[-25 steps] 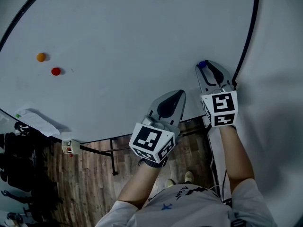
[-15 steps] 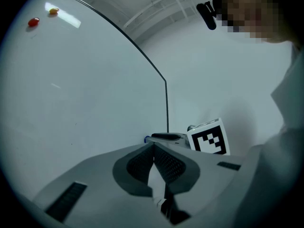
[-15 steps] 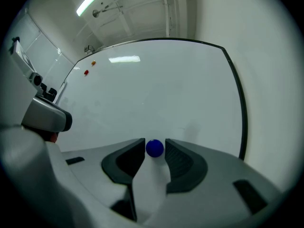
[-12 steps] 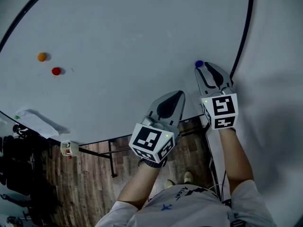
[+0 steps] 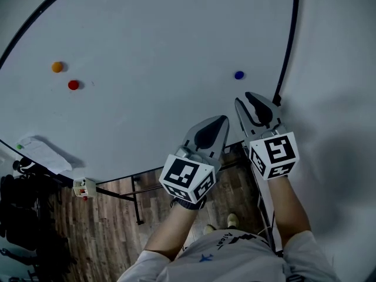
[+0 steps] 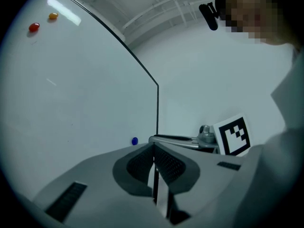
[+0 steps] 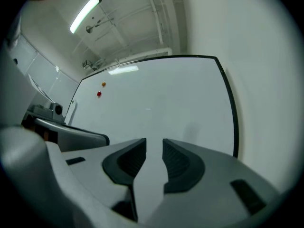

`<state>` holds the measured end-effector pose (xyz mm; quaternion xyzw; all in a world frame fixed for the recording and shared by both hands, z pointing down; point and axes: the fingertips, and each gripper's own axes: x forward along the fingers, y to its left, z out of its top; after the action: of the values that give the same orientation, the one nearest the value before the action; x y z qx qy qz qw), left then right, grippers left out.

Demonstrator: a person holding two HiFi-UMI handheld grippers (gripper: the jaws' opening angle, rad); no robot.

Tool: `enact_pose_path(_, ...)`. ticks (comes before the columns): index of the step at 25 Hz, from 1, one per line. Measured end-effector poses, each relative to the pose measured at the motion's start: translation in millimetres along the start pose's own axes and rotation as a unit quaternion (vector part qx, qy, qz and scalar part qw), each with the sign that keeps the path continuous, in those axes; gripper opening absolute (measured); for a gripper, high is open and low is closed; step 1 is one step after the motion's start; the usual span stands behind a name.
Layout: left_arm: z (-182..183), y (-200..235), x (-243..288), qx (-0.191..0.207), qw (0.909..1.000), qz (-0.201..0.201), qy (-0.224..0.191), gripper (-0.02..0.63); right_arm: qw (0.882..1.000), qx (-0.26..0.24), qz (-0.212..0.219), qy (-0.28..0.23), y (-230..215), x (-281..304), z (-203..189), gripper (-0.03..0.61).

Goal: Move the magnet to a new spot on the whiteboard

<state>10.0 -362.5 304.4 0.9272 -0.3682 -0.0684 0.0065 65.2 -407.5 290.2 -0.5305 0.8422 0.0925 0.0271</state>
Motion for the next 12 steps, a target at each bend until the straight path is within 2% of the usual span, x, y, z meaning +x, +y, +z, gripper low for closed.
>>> enact_pose_path(12,8.7,-12.8,-25.2,-0.008,0.9997,-0.021,-0.007,0.012,0.999,0.049,0.014,-0.016,36.0,-34.9,10.3,0.035)
